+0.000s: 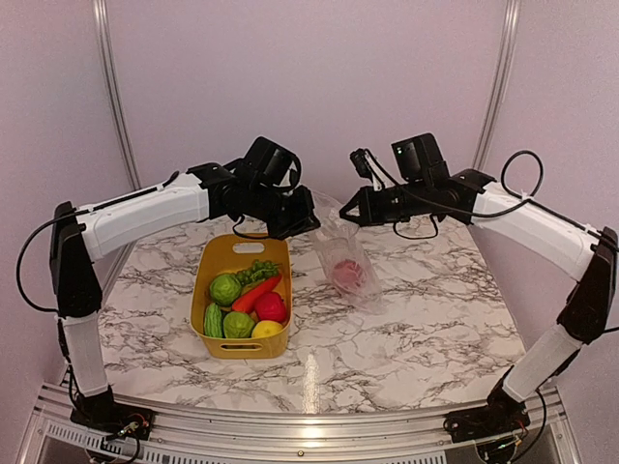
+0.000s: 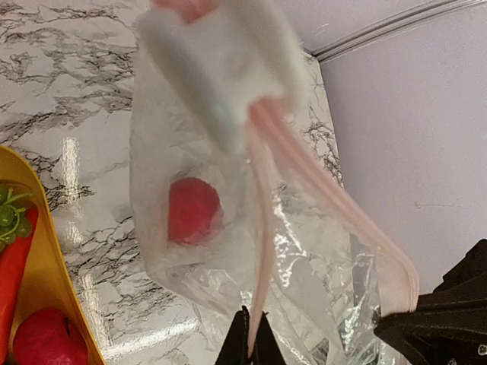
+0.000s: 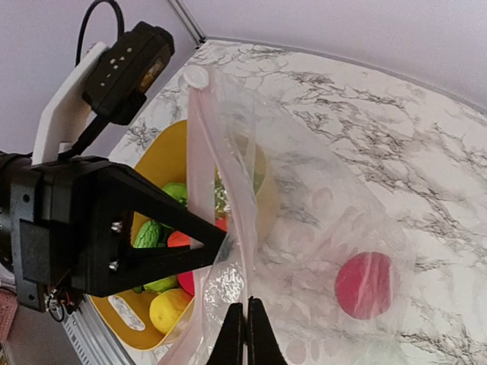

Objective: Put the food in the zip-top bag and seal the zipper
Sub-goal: Adjust the zipper food storage bag at the center of the board.

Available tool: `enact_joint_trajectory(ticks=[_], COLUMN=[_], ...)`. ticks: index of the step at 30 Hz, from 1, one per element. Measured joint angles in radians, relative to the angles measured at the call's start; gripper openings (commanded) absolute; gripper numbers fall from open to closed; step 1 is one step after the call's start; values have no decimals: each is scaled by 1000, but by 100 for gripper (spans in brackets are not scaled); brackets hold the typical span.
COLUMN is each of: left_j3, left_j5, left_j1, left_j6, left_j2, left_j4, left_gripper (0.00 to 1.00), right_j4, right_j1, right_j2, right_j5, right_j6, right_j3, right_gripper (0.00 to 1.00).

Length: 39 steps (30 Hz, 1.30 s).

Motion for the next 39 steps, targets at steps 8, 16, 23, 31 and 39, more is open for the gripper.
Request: enact_joint_trajectory(ticks=[8,16,23,31,39], left_j3=[156,230,401,183,-118], left_j5=[100,137,170,150,21], left_j1=[3,4,18,31,31], left_j6=[-18,-47,-90,-1,183], left_j2=[58,132,316,239,-59], left_j4=[-28,41,147,177,155], left_gripper=[0,0,26,55,70], right_j4=[-325,-429,-421,-314,-261], right_j1=[1,2,-5,-1,24], right_j2=[108,110,111,83,79], right_j5=[524,771,874,777,613], right_j6=[-107,-142,-182,-157,-82], right_j3=[443,458,449,246,93], right_gripper=[0,0,0,0,0])
